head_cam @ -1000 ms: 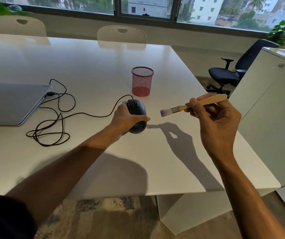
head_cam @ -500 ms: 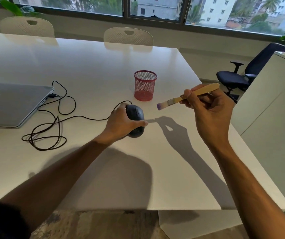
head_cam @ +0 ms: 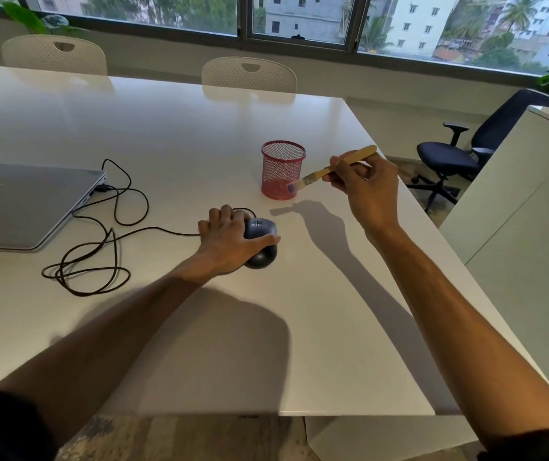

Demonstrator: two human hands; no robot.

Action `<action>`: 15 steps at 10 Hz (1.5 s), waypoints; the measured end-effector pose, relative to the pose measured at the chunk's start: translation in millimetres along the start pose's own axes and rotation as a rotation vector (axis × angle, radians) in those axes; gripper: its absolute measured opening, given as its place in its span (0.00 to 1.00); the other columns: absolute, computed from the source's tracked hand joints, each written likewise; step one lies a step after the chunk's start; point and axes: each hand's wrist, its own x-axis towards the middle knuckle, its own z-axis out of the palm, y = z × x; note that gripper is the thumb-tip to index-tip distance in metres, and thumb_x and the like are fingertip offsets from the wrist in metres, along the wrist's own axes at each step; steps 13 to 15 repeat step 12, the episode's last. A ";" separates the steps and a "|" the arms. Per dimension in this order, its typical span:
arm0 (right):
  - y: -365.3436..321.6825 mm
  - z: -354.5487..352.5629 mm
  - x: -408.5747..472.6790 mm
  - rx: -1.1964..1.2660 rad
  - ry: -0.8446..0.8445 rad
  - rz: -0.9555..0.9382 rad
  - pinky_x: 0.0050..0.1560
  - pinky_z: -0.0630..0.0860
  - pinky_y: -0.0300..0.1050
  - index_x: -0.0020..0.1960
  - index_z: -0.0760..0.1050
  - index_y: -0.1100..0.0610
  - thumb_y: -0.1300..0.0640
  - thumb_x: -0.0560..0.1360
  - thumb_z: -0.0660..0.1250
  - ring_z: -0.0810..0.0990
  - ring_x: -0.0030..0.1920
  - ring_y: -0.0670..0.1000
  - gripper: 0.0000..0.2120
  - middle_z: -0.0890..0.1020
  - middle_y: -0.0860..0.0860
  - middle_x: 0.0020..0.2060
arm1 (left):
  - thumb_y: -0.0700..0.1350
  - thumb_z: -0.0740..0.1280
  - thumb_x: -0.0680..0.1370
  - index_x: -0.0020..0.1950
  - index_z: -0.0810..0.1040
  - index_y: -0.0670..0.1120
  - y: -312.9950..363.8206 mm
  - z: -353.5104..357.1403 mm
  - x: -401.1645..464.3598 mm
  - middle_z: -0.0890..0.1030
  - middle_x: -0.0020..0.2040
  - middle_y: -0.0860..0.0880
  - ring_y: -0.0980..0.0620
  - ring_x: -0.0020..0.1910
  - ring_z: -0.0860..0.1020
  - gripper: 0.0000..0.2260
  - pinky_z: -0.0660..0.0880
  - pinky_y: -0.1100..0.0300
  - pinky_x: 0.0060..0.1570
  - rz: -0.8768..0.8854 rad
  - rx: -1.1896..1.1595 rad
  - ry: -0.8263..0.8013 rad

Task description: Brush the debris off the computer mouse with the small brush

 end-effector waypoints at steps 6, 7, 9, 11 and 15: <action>19.3 63.7 98.0 -0.269 0.112 -0.018 0.42 0.77 0.38 0.47 0.82 0.59 0.54 0.72 0.77 0.86 0.42 0.49 0.10 0.87 0.51 0.41 | 0.48 0.61 0.82 0.68 0.76 0.42 -30.0 -14.1 10.5 0.74 0.69 0.42 0.43 0.67 0.72 0.17 0.67 0.51 0.65 0.199 -0.044 0.212; 23.3 70.8 99.0 -0.331 0.098 0.026 0.41 0.71 0.38 0.48 0.83 0.58 0.52 0.71 0.77 0.84 0.44 0.49 0.11 0.88 0.51 0.44 | 0.47 0.60 0.82 0.70 0.73 0.43 -35.3 -14.2 12.1 0.71 0.73 0.42 0.42 0.71 0.69 0.18 0.65 0.48 0.69 0.190 -0.024 0.197; 27.7 82.8 101.0 -0.370 0.041 0.076 0.41 0.69 0.42 0.46 0.86 0.57 0.48 0.70 0.78 0.79 0.38 0.50 0.12 0.83 0.49 0.36 | 0.49 0.58 0.82 0.73 0.70 0.43 -42.8 -9.7 17.6 0.69 0.75 0.41 0.42 0.74 0.66 0.21 0.63 0.45 0.72 0.157 0.019 0.139; 40.5 89.3 101.2 -0.389 -0.017 0.062 0.47 0.75 0.45 0.50 0.86 0.58 0.44 0.70 0.77 0.82 0.46 0.54 0.18 0.87 0.54 0.48 | 0.50 0.58 0.82 0.74 0.68 0.44 -46.3 -4.5 19.7 0.67 0.77 0.42 0.43 0.75 0.65 0.21 0.62 0.45 0.73 0.141 0.001 0.119; 44.2 84.6 100.0 -0.401 0.042 0.062 0.63 0.76 0.52 0.58 0.82 0.59 0.40 0.69 0.76 0.81 0.61 0.55 0.27 0.83 0.55 0.61 | 0.51 0.59 0.82 0.75 0.68 0.44 -46.3 -5.3 19.7 0.68 0.76 0.42 0.43 0.75 0.65 0.22 0.62 0.46 0.73 0.118 -0.017 0.117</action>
